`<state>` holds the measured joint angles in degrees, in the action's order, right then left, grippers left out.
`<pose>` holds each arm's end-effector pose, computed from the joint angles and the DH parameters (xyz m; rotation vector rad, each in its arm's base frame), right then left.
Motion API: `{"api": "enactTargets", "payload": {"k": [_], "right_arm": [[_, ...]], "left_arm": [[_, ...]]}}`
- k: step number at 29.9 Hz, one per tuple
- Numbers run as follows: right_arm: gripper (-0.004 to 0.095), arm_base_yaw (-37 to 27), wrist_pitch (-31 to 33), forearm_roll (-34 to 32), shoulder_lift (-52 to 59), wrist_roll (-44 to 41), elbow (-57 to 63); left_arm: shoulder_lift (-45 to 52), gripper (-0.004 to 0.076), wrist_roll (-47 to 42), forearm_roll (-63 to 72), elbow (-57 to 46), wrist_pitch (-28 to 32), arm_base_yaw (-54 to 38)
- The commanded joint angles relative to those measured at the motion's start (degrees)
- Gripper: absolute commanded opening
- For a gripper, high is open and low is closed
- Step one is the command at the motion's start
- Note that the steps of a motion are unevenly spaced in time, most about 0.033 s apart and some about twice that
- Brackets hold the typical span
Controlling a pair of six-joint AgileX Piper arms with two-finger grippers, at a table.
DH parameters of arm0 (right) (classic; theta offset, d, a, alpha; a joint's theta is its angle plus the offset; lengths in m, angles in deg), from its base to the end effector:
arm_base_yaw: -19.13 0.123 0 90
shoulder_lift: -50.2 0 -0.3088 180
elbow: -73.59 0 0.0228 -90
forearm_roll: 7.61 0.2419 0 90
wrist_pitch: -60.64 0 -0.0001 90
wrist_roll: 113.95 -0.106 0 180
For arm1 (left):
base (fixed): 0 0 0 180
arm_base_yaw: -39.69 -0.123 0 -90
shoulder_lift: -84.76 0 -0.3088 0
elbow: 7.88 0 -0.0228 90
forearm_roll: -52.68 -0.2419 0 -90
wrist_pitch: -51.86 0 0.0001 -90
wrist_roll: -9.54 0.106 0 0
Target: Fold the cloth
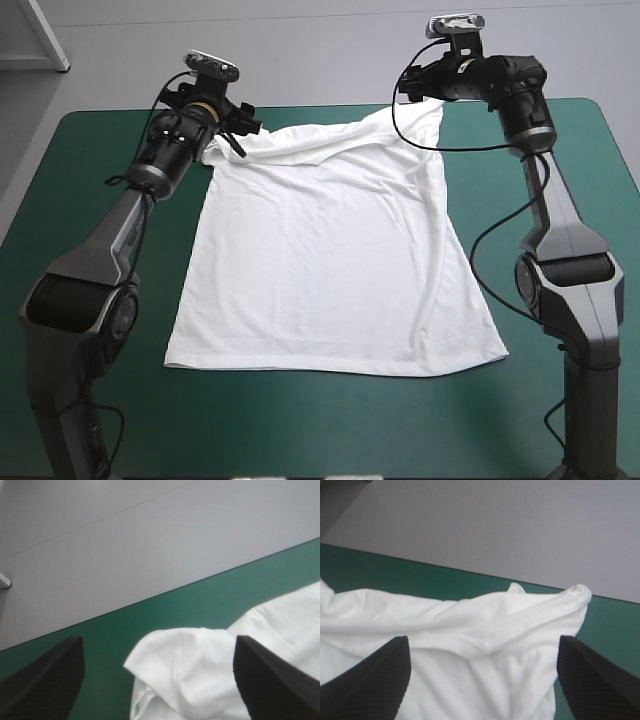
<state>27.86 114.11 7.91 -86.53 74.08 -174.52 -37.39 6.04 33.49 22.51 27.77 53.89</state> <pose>0.5208 0.1030 0.3906 -0.2654 2.1000 0.3339 0.4904 -0.1094 0.3559 0.4051 1.9580 0.1338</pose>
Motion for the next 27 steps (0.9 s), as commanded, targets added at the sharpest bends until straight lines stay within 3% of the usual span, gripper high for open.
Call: {"api": "enactTargets", "payload": {"k": [1, 3, 9, 16, 23, 27], "right_arm": [[0.0732, -0.44, 7.88, -1.03, 9.41, -0.14, -2.01], [0.0683, -0.44, 14.43, -1.18, 11.96, -0.43, -2.01], [0.0505, -0.44, 14.28, 3.75, 21.03, -2.85, 6.24], [0.0486, -0.44, 14.28, 1.88, 37.21, -0.94, 29.31], [0.0486, -0.44, 14.16, 0.81, 51.44, -0.33, 53.37], [0.0486, -0.44, 14.16, 0.69, 58.68, 1.02, 62.96]], "left_arm": [[10.44, 0.0592, -0.25, -0.97, 3.46, -4.37, -0.16], [14.61, 0.0591, 1.61, -0.97, 4.09, -11.68, -0.16], [25.86, 0.057, 4.46, 1.44, 4.39, -29.84, -0.16], [33.97, 0.0524, 6.57, 1.84, 4.28, -49.79, -0.16], [40.51, 0.0489, 7.22, 9.57, -6.55, -49.58, -0.16], [43.35, 0.0489, 7.22, 12.52, -19.57, -49.58, -0.16]]}}
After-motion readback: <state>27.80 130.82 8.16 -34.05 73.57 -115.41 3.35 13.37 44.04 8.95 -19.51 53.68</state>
